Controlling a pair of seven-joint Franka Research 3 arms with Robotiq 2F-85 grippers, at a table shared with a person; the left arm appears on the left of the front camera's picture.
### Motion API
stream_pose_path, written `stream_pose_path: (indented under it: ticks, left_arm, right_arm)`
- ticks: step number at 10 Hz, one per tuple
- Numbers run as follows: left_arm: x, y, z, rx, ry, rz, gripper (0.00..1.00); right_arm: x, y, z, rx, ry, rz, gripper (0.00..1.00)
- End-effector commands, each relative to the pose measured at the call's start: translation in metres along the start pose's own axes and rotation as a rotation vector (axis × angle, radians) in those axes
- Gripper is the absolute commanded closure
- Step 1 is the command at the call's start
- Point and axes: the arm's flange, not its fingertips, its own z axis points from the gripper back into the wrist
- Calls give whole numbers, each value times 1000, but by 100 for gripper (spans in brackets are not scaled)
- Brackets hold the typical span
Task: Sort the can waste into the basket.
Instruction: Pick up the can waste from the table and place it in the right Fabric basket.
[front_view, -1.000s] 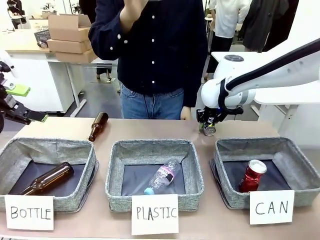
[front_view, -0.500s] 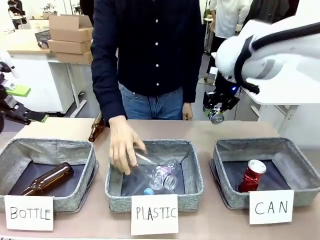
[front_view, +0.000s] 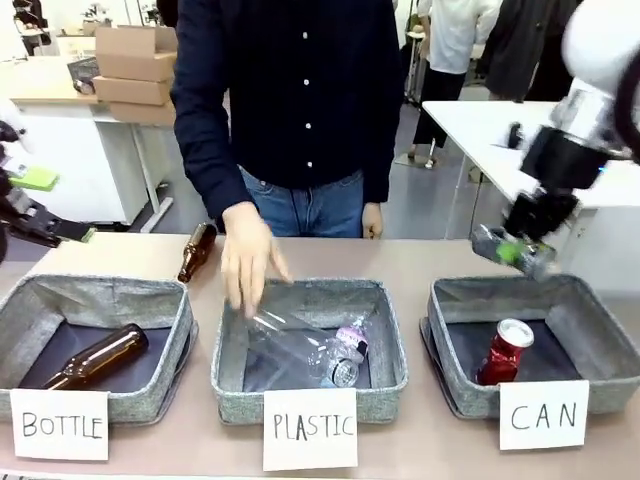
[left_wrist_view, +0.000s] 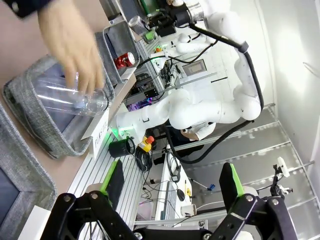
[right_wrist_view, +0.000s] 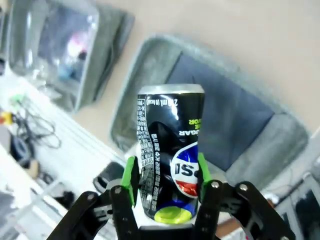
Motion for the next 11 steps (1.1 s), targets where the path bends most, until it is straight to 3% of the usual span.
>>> stream_pose_path:
  ticks: [1,6,7,11]
  left_arm:
    - [-1,-3,0,-1,-5,11,0]
    - [-1,-3,0,-1,-5,11,0]
    - [-1,-3,0,-1,-5,11,0]
    - [-1,-3,0,-1,-5,11,0]
  right_arm:
    - [-27,-9,-4,-17,-46,45,100]
    - [-43,-14,-3,-36,-38,76,100]
    - [-43,-15,-4,-47,-40,61,0]
    - [-40,-17,-4,-35,-65,53,0]
